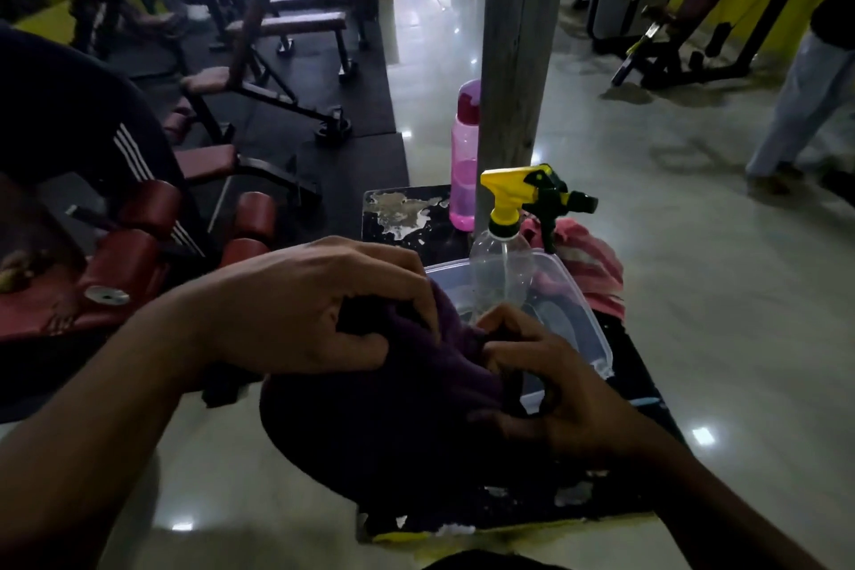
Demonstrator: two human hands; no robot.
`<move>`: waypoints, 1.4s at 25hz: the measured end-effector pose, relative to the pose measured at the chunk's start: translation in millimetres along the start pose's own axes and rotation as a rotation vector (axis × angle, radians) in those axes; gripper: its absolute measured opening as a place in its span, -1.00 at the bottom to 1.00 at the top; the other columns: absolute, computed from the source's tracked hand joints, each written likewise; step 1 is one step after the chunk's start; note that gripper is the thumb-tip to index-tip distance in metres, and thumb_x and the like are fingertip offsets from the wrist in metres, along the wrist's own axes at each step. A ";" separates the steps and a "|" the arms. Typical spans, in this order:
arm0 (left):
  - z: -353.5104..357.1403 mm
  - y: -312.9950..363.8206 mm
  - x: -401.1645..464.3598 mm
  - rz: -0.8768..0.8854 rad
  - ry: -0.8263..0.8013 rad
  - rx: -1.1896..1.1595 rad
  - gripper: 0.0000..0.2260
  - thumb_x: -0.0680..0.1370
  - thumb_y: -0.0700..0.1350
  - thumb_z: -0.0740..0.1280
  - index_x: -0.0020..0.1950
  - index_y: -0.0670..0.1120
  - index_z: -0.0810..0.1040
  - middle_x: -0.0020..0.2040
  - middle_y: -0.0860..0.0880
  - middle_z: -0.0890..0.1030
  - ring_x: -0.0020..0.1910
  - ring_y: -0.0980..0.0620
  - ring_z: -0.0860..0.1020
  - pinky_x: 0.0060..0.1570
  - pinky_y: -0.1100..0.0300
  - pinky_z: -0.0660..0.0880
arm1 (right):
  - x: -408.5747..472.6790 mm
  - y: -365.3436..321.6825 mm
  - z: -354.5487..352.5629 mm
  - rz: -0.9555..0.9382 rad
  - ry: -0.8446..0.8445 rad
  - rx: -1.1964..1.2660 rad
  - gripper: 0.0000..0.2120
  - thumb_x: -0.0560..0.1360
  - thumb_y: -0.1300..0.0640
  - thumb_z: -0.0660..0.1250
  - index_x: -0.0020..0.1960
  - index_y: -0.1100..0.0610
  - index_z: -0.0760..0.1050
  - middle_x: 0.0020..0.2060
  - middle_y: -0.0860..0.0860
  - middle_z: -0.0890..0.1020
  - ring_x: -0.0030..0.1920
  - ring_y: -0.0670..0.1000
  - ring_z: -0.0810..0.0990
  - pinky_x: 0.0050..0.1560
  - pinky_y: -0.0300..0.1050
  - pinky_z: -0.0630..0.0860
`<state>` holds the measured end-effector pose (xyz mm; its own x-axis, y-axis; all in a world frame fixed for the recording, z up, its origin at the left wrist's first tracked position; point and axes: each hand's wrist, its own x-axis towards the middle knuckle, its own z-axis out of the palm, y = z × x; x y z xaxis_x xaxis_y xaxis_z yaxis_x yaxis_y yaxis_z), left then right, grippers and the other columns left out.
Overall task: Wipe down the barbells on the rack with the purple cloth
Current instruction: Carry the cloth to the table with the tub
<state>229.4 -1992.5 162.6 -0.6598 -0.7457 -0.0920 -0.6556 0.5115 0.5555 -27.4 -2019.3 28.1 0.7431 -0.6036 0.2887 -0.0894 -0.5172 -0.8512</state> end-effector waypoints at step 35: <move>165.9 -157.2 111.0 -0.526 -0.357 0.458 -0.32 0.57 -0.04 0.26 0.63 -0.01 0.04 0.62 -0.19 -0.04 0.52 -0.24 0.17 0.33 -0.10 0.41 | 54.5 107.4 13.1 0.495 -0.547 -0.706 -0.71 0.57 0.21 0.32 0.28 0.10 0.48 0.23 0.06 0.59 0.21 0.06 0.56 0.26 -0.08 0.47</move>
<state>198.3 -2084.9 -72.1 -0.2474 -0.7965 -0.5517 -0.9499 0.3116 -0.0240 12.2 -2099.8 -53.3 0.7019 -0.5786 -0.4154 -0.7079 -0.6313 -0.3169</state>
